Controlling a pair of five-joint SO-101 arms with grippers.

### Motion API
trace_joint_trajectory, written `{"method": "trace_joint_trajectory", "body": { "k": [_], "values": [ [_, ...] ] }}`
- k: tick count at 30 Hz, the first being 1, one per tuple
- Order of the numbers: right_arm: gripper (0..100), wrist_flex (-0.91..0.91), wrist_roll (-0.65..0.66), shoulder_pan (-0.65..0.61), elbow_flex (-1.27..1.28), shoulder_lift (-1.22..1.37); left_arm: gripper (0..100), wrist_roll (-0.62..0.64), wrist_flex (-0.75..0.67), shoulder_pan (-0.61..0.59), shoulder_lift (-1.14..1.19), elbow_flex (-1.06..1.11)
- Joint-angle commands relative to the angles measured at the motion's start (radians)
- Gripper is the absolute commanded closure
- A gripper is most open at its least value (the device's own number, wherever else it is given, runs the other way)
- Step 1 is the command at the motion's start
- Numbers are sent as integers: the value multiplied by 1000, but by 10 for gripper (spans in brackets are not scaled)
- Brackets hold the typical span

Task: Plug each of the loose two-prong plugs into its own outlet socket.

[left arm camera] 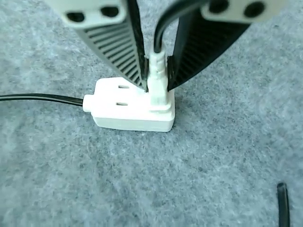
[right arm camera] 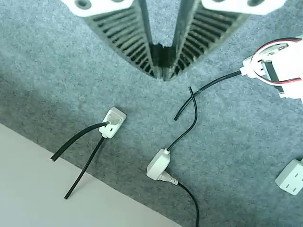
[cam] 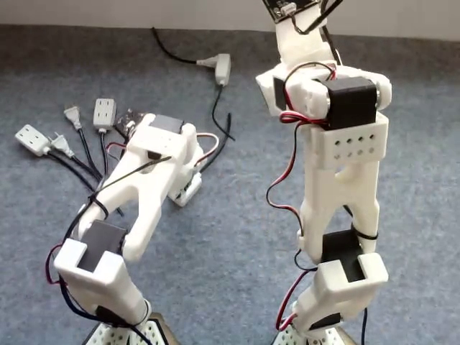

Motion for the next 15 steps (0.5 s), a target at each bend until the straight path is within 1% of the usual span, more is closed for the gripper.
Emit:
{"method": "trace_joint_trajectory", "body": {
  "k": [1,5,8,9,12,15],
  "values": [
    [992,41,6,10,-35,-18,994,6,-84,2,2,39],
    [992,41,6,10,-35,-18,994,5,-180,-24,2,104],
    [992,41,6,10,-35,-18,994,0,-275,-8,2,151],
    [992,41,6,10,-35,-18,994,-18,-293,4,2,156],
    [992,41,6,10,-35,-18,994,-84,-278,28,-1,137],
    [992,41,6,10,-35,-18,993,-137,-227,28,-2,108]
  ]
}}
